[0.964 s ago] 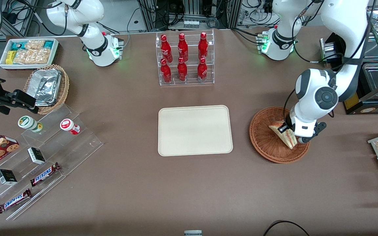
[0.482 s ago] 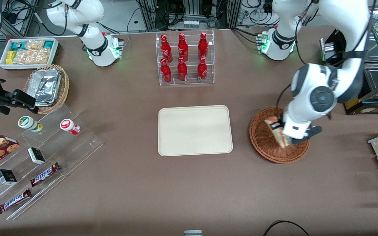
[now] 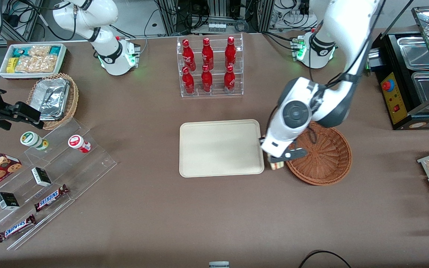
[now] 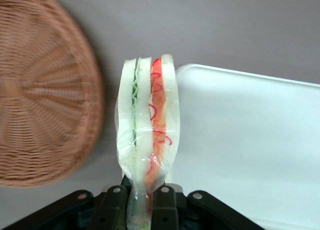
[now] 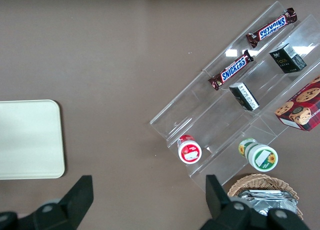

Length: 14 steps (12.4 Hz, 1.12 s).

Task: Place sandwich from basket to tray
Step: 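Carry the sandwich over the cream tray and lower it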

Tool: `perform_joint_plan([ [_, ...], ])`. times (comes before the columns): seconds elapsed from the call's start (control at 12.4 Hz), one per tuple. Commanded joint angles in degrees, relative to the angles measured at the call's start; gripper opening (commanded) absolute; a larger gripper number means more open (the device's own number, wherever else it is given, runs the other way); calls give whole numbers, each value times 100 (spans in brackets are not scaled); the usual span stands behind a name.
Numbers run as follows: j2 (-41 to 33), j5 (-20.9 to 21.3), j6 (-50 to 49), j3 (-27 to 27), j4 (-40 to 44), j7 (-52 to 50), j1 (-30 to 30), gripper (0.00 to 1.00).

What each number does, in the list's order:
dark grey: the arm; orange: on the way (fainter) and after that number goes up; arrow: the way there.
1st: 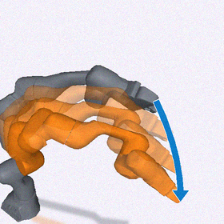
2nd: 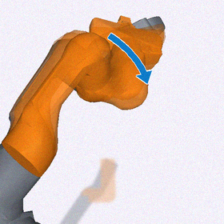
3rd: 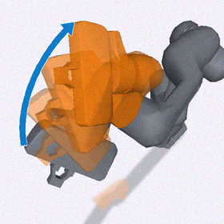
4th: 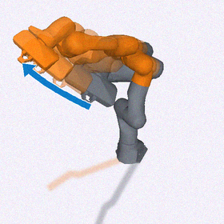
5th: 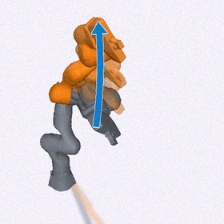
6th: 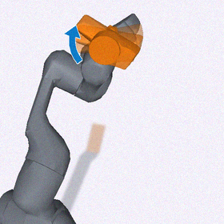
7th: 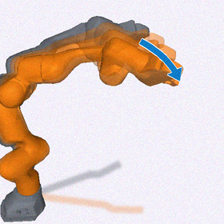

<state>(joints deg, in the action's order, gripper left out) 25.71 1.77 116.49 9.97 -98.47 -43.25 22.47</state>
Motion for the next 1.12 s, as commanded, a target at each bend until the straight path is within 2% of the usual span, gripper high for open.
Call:
perform_joint_plan([
  [0.0, 740, -45, -92, -66, 915, -436, 511, 7],
  [0.4, 1708, -27, -74, -75, 1997, -1202, 1285, 6],
  [0.96, 2025, -45, 66, -66, 2209, -1414, 1585, 6],
  [1.04, 2077, -45, 180, -66, 2200, -1466, 1585, 9],
])
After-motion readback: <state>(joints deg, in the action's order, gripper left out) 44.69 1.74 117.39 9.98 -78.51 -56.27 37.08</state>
